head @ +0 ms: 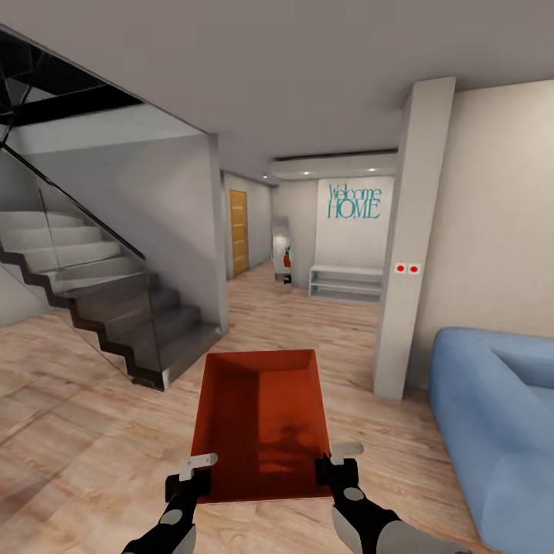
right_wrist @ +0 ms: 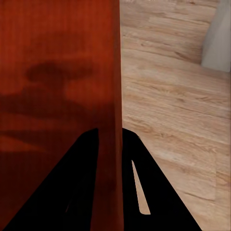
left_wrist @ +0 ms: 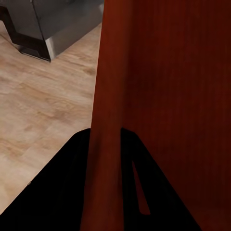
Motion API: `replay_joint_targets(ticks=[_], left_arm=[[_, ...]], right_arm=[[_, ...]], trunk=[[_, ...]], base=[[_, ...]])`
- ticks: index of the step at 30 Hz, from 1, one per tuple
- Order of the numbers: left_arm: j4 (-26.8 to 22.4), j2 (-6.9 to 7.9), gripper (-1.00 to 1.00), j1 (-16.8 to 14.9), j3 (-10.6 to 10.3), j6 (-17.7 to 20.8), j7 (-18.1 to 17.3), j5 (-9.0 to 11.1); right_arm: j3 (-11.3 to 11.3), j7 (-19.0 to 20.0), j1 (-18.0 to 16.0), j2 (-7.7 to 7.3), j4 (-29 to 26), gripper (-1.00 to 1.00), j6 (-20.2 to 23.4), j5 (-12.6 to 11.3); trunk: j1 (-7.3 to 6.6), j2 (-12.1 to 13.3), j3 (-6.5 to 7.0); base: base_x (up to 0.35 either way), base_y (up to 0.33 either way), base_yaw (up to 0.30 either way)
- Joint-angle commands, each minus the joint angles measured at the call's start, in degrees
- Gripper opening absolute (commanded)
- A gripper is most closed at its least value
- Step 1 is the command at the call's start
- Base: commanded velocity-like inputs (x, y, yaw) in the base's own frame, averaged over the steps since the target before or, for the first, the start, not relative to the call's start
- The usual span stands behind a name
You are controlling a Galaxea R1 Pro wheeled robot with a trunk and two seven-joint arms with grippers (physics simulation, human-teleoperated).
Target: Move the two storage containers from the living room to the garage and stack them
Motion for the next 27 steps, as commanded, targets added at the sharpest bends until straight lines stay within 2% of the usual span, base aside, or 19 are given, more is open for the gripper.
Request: replay_joint_targets(ticks=[1, 27], left_arm=[[-0.26, -0.08, -1.00, -0.09, 1.80, 0.13, -0.06, -1.15], [-0.22, -0.08, -1.00, -0.09, 1.81, 0.13, -0.07, -1.15]], right_arm=[[-0.57, 0.32, 0.00, 0.04, 0.06, -1.00, 0.06, -0.41], [-0.56, 0.32, 0.00, -0.03, 0.06, -1.00, 0.15, 0.03]], trunk=[[0.05, -0.06, -0.07], [0.05, -0.06, -0.07]], base=[[0.323, 0.000, 0.000], [0.323, 0.000, 0.000]])
